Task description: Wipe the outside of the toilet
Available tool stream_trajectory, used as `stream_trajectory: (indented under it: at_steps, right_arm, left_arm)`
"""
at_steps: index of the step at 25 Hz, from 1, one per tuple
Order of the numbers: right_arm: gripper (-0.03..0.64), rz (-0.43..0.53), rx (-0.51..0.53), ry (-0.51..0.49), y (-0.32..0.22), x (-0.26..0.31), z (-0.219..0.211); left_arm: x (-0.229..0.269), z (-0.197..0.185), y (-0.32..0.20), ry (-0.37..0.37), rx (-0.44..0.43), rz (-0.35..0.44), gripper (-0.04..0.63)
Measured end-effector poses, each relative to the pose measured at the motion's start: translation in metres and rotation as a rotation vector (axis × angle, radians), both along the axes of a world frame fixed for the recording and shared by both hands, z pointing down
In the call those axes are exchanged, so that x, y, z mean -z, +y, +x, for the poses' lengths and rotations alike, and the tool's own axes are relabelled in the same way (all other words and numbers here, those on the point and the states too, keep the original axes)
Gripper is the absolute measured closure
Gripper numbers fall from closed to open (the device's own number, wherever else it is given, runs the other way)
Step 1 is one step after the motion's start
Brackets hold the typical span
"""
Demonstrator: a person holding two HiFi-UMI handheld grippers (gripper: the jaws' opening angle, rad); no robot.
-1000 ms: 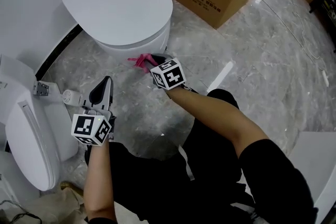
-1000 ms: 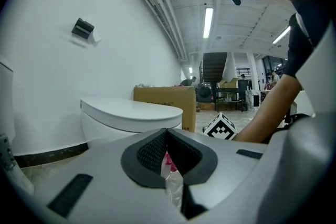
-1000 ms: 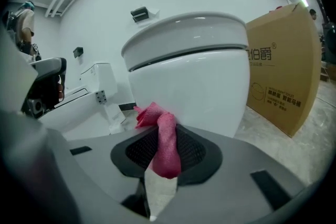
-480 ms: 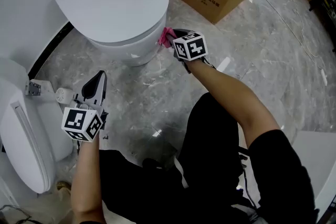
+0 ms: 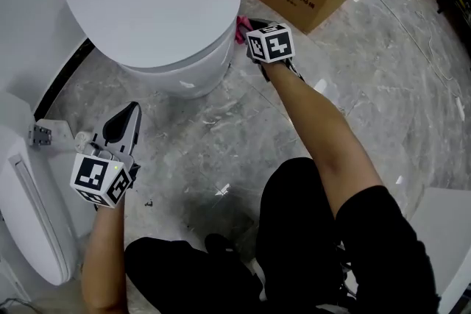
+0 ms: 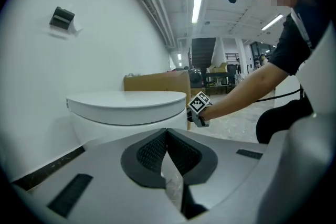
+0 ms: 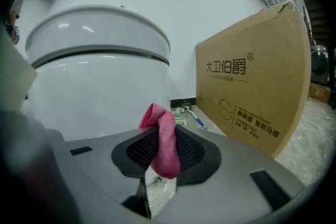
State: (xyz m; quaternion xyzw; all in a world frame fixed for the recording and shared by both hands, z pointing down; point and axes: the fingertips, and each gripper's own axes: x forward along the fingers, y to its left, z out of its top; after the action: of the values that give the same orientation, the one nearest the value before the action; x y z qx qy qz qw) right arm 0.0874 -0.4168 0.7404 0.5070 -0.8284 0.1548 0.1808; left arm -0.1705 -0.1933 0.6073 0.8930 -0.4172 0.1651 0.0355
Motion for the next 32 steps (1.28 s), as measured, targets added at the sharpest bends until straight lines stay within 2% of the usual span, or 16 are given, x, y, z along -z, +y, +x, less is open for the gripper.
stream_trajectory:
  at_steps: [4, 6, 7, 10, 13, 15, 19, 22, 24, 28, 32]
  right_arm:
    - [0.505, 0.030, -0.006, 0.040, -0.007, 0.002, 0.004]
    - [0.502, 0.067, -0.044, 0.057, 0.003, 0.009, 0.013]
    - [0.502, 0.090, -0.082, 0.034, 0.013, 0.016, 0.019]
    - [0.502, 0.097, -0.166, -0.186, 0.067, 0.040, 0.025]
    - [0.500, 0.006, -0.097, -0.354, 0.145, 0.058, -0.007]
    - [0.500, -0.024, -0.026, -0.392, 0.188, 0.063, -0.047]
    - [0.497, -0.020, 0.083, -0.311, 0.224, 0.031, -0.138]
    - [0.497, -0.027, 0.106, -0.239, 0.224, 0.000, -0.184]
    - [0.497, -0.018, 0.077, -0.204, 0.210, -0.012, -0.200]
    - [0.497, -0.012, 0.044, -0.144, 0.193, -0.029, -0.215]
    - [0.497, -0.029, 0.009, -0.160, 0.183, -0.036, -0.225]
  left_arm:
    - [-0.016, 0.000, -0.014, 0.047, 0.040, -0.002, 0.581]
    - [-0.028, -0.001, -0.017, 0.062, 0.057, -0.011, 0.581]
    - [-0.033, -0.002, -0.017, 0.063, 0.060, -0.015, 0.581]
    - [-0.047, -0.003, -0.014, 0.063, 0.062, -0.016, 0.581]
    - [-0.056, -0.003, -0.009, 0.069, 0.062, -0.018, 0.581]
    - [-0.059, -0.005, -0.008, 0.065, 0.065, 0.000, 0.581]
    - [-0.076, -0.007, -0.008, 0.115, 0.125, 0.000, 0.581]
    - [-0.094, 0.000, -0.005, 0.117, 0.133, -0.004, 0.581]
    - [-0.106, -0.001, -0.006, 0.109, 0.155, -0.011, 0.581]
    - [-0.126, -0.012, -0.003, 0.123, 0.202, -0.097, 0.581]
    - [-0.136, -0.016, 0.000, 0.076, 0.198, -0.129, 0.581]
